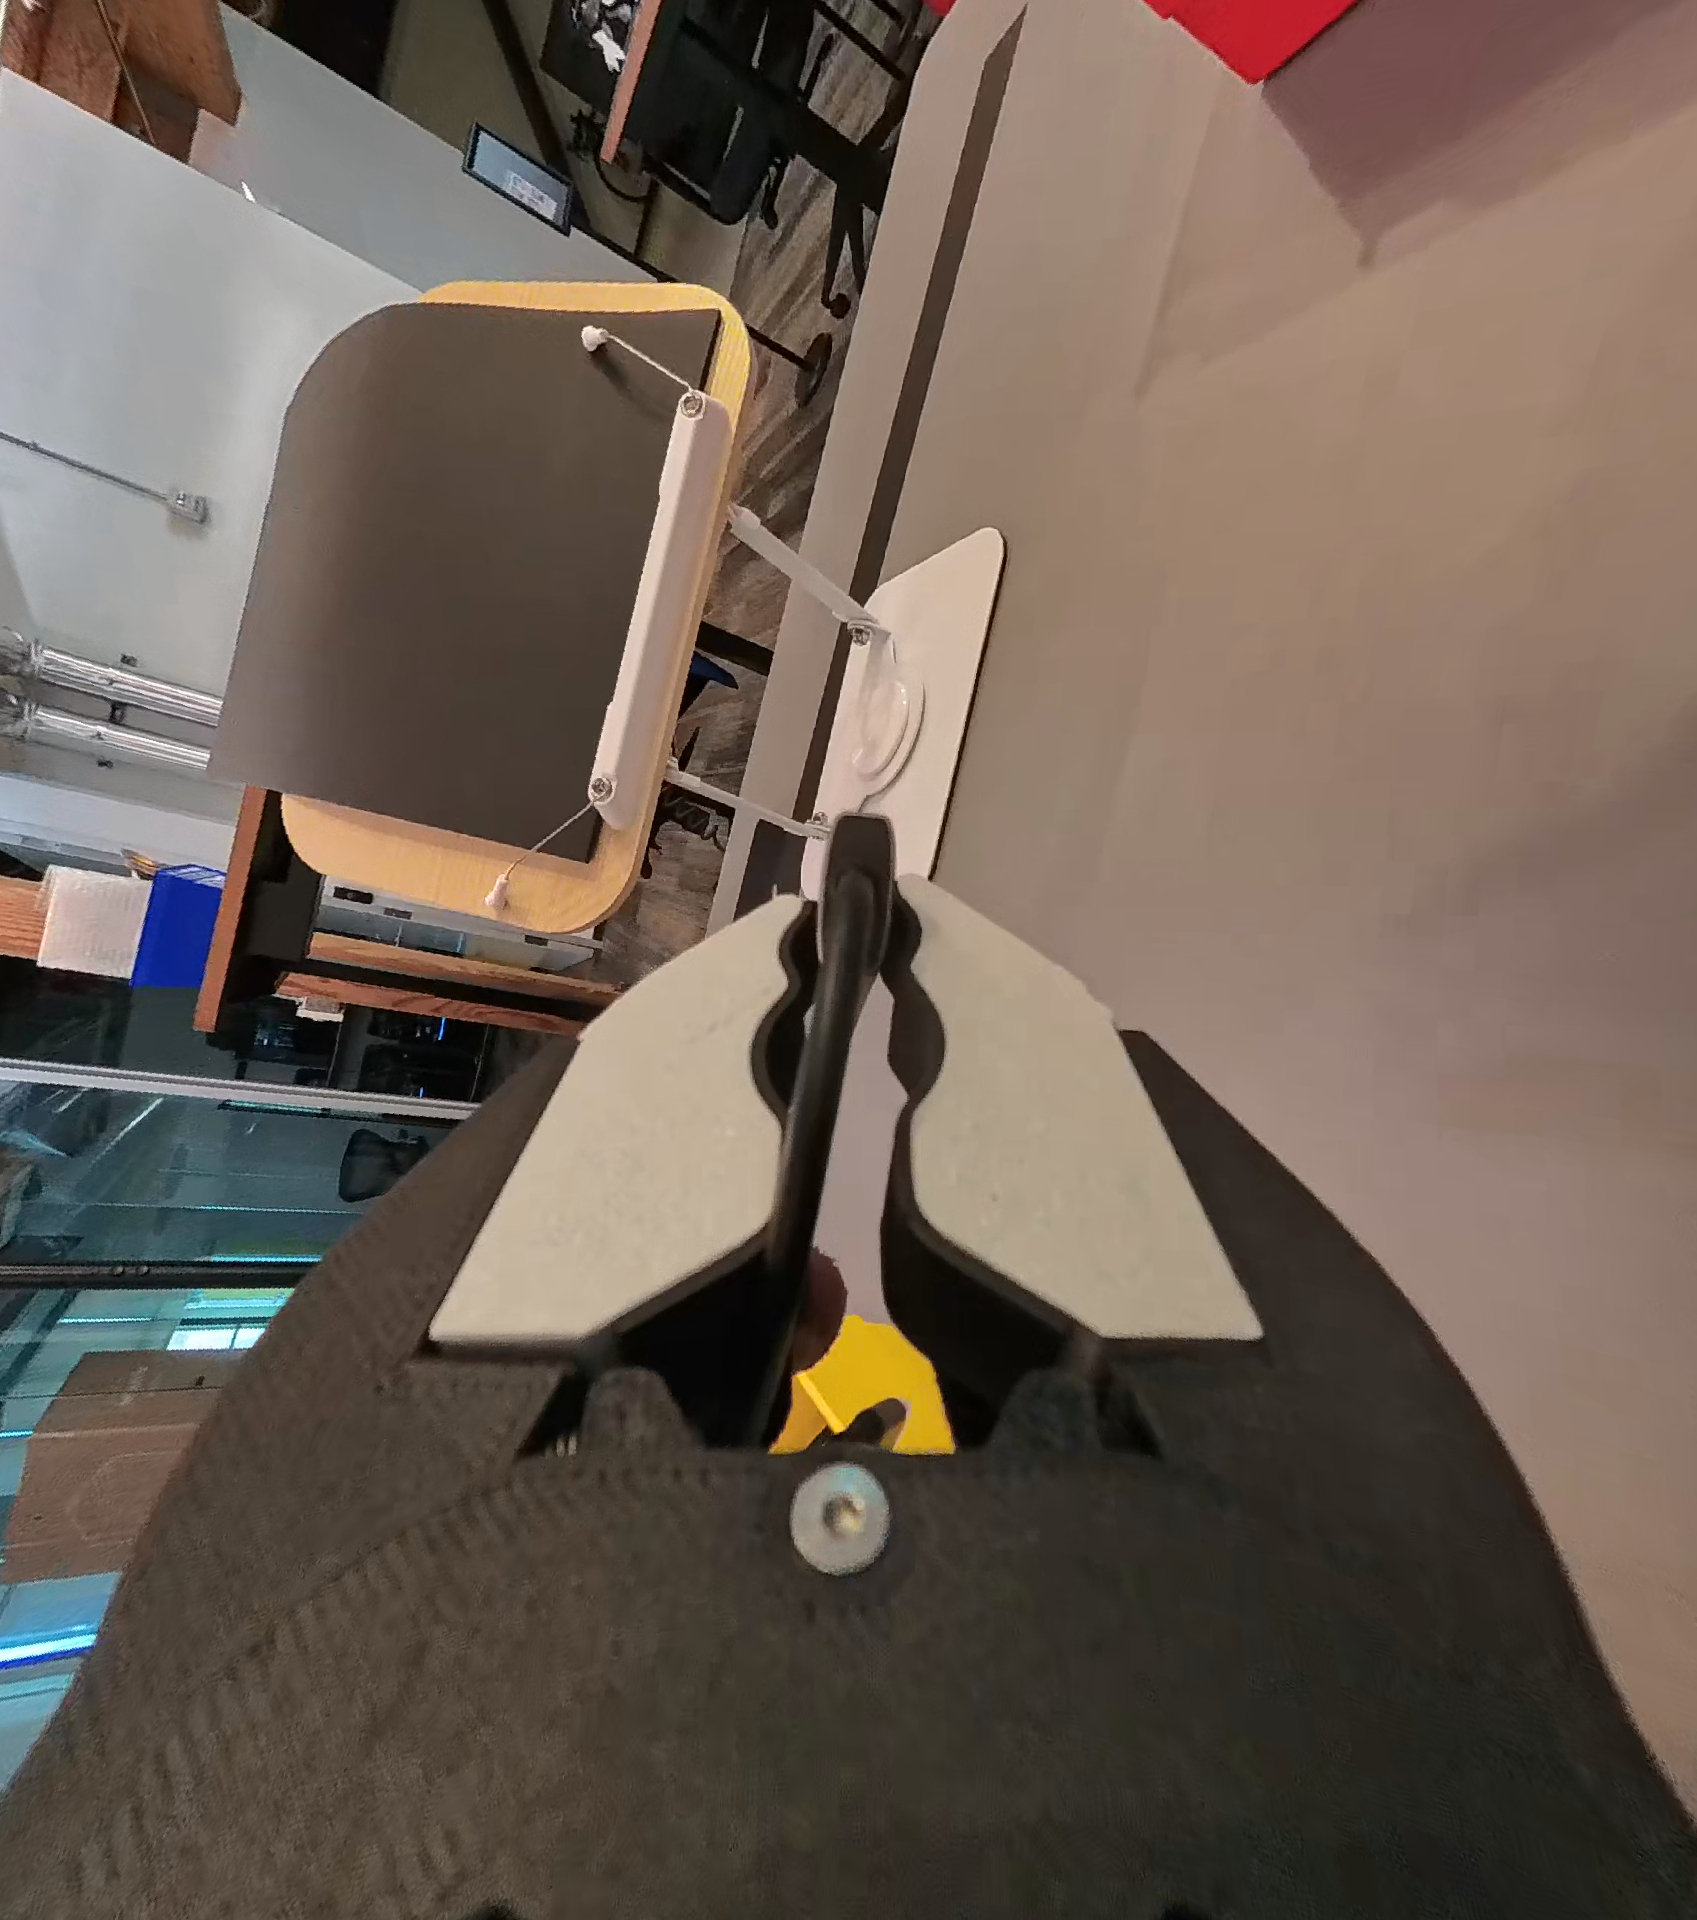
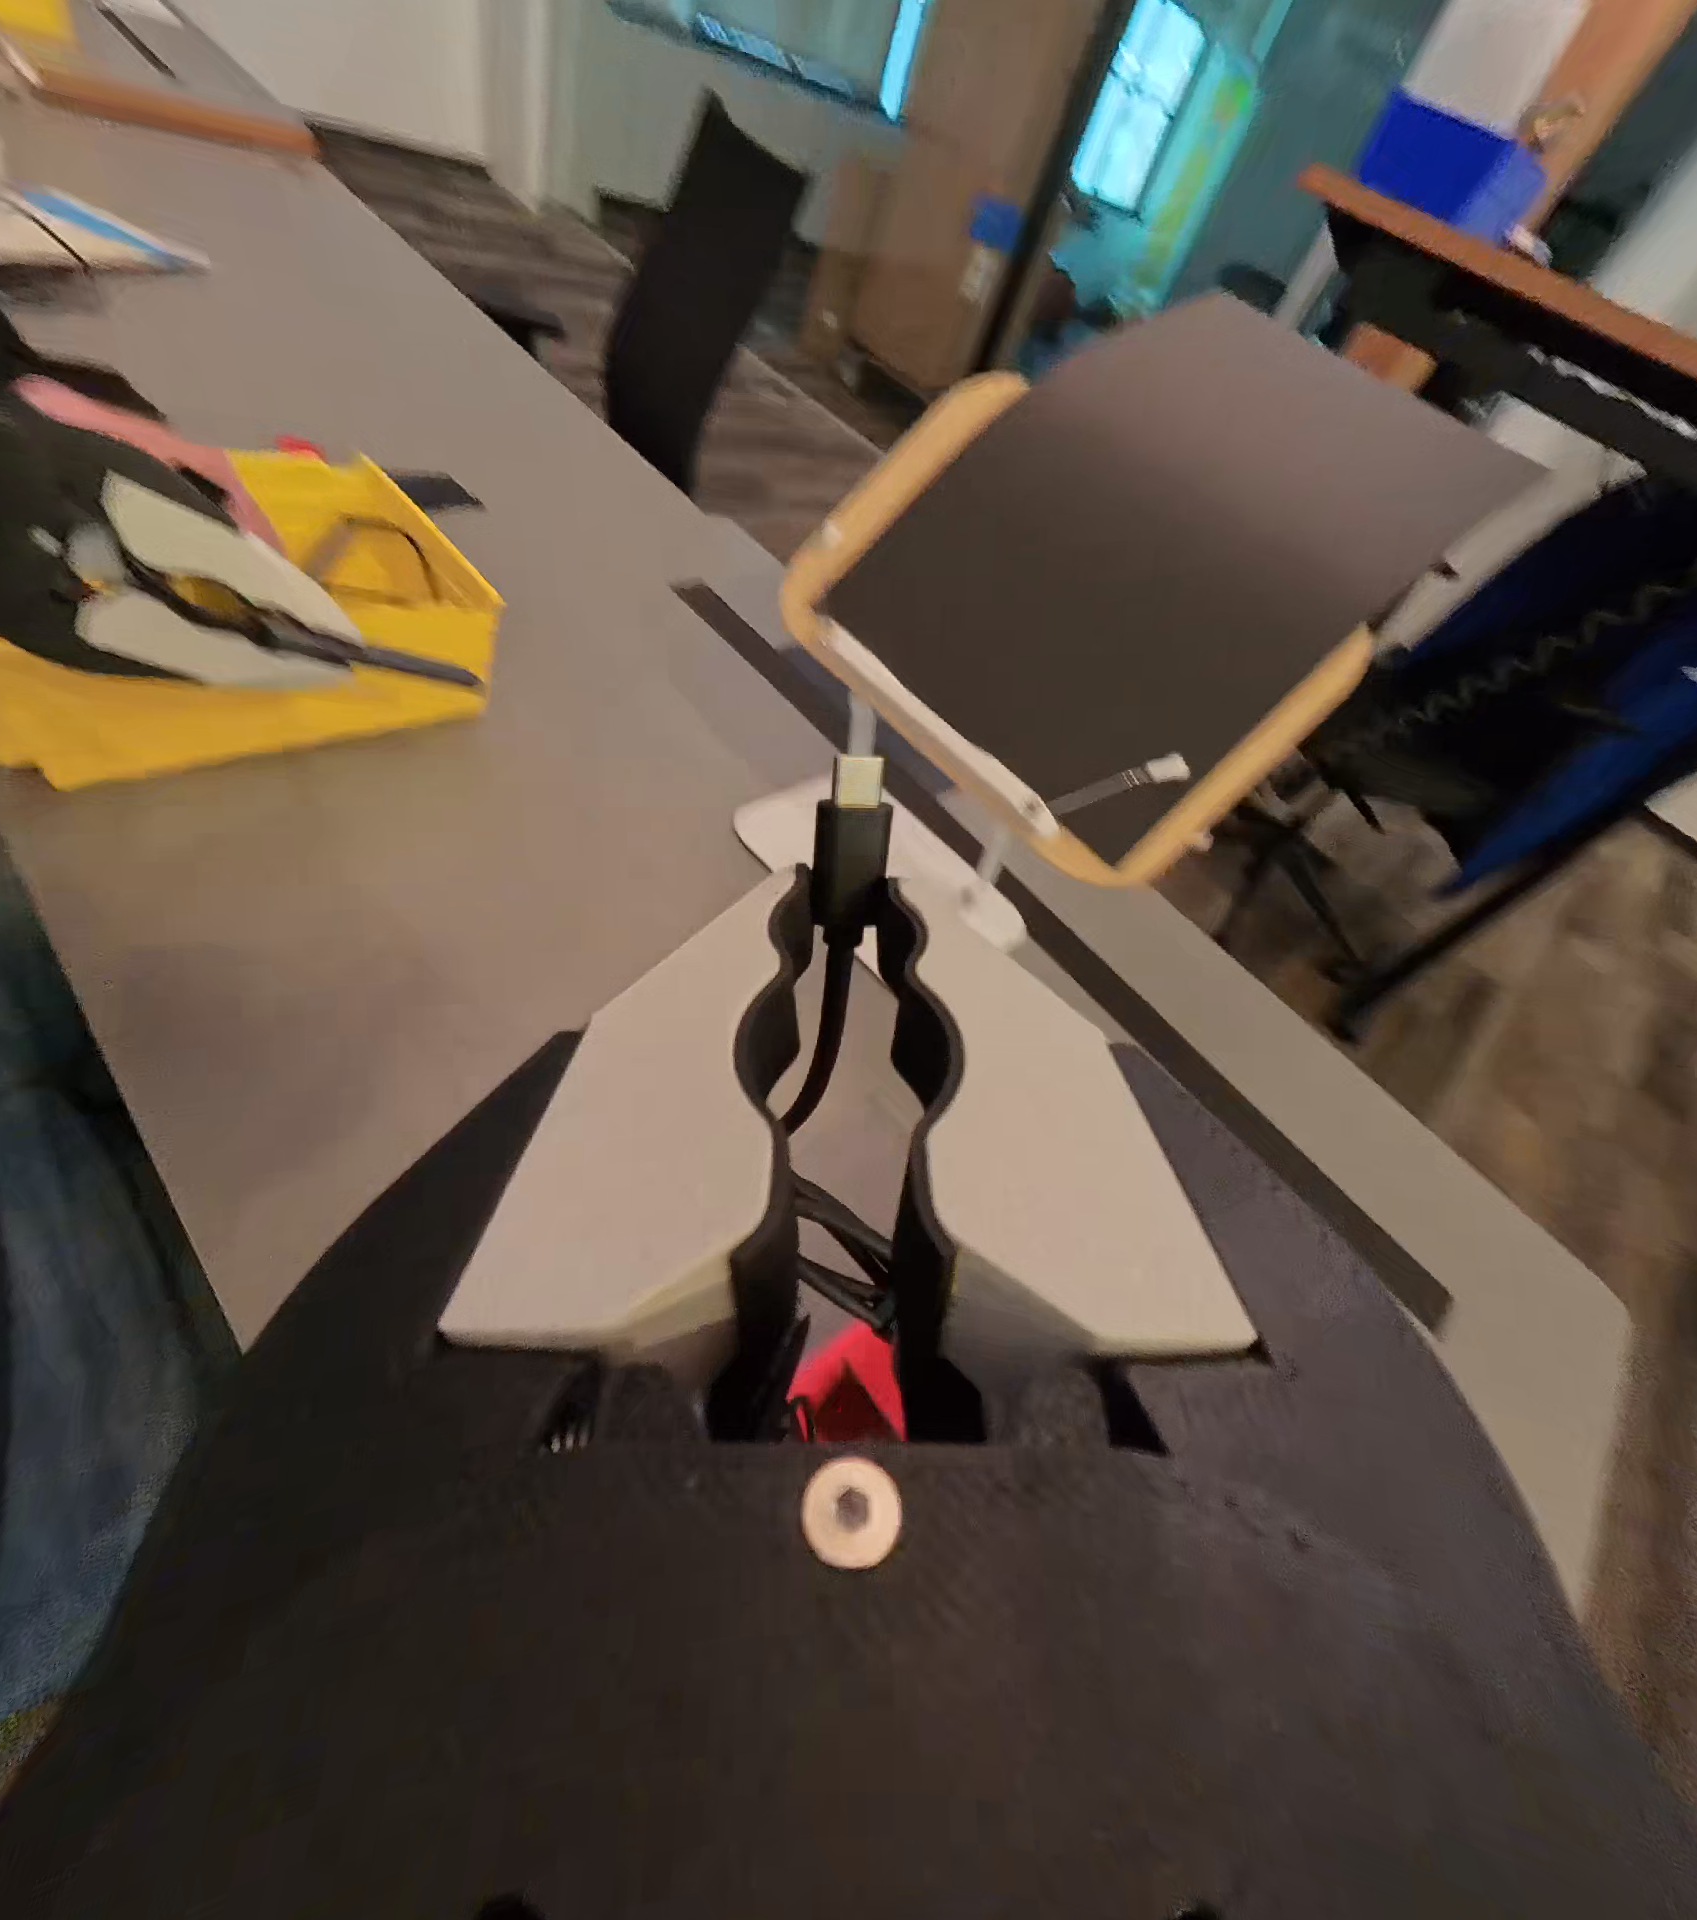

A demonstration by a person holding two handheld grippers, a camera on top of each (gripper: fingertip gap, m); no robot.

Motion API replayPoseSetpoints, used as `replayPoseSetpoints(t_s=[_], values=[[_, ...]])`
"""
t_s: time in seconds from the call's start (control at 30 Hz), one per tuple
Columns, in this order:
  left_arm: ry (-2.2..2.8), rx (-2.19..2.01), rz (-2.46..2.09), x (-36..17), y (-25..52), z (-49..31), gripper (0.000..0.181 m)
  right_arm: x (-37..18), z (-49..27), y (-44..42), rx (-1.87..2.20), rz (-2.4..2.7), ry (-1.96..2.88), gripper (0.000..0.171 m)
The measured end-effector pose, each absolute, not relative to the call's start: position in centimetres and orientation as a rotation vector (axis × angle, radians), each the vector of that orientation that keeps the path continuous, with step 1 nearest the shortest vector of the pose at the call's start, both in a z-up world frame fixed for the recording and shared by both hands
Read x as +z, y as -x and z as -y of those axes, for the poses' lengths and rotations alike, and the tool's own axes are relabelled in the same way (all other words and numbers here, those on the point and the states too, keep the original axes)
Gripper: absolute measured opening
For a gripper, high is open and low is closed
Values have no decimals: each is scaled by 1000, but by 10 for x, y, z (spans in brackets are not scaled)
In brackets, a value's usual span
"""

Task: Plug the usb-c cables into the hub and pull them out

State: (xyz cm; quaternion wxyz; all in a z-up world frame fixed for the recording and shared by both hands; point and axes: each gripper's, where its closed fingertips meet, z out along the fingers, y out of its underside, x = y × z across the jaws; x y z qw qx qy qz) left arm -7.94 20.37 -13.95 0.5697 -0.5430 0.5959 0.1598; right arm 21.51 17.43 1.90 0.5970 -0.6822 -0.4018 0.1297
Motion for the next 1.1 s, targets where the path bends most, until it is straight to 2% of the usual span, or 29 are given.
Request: replayPoseSetpoints(t_s=[0.13, 0.27, 0.6, 0.73, 0.8, 0.93, 1.1], values=[[1278, 377, -1396, -139, 80, -205, 10, -9, -170, -267, 135, 853, 1744, 9], [1279, 381, -1390, -138, 81, -206, 11, -65, -175, -305, 55, 768, 1930, 9], [1284, 402, -1401, -141, 82, -205, 11, -197, -189, -339, 207, 623, 2202, 8], [1289, 399, -1407, -143, 82, -206, 11, -243, -174, -360, 72, 703, 2407, 12], [1289, 402, -1416, -145, 81, -206, 11, -253, -169, -366, 27, 723, 2450, 19], [1286, 400, -1423, -147, 80, -205, 11, -265, -149, -378, -88, 839, 2548, 55], [1273, 407, -1419, -146, 77, -204, 10, -231, -141, -379, -143, 851, 2453, 54]])
